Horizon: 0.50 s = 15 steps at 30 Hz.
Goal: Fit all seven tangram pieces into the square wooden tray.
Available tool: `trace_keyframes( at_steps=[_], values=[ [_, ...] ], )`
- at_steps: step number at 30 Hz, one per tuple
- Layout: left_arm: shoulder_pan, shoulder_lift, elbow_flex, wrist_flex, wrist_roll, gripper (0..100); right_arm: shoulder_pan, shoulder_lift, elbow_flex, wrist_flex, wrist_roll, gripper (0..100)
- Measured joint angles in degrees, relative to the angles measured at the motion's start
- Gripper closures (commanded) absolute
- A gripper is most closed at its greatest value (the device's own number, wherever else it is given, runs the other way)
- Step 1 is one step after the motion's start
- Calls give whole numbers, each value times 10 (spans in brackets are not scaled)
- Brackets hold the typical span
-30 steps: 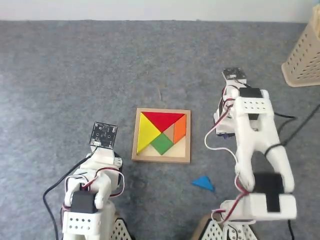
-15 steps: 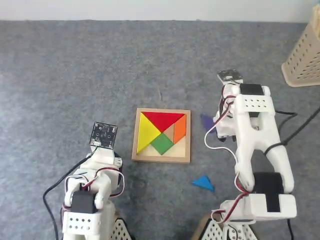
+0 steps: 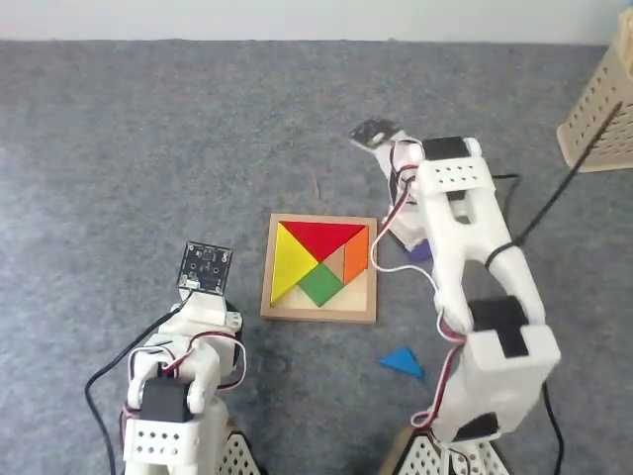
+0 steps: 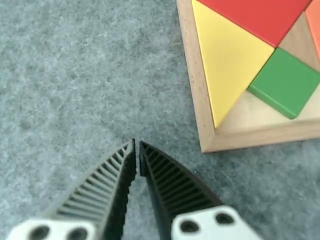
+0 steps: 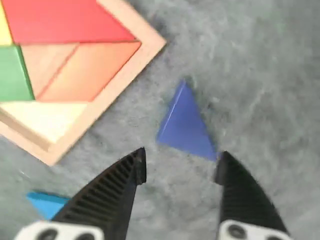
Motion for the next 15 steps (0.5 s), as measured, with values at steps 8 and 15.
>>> trace_keyframes(
  at_steps=[8,15],
  values=[
    [0,0,0,0,0,988,42,47,-1,-16,127,742],
    [0,0,0,0,0,988,39,99,-2,-51,135,742]
  ],
)
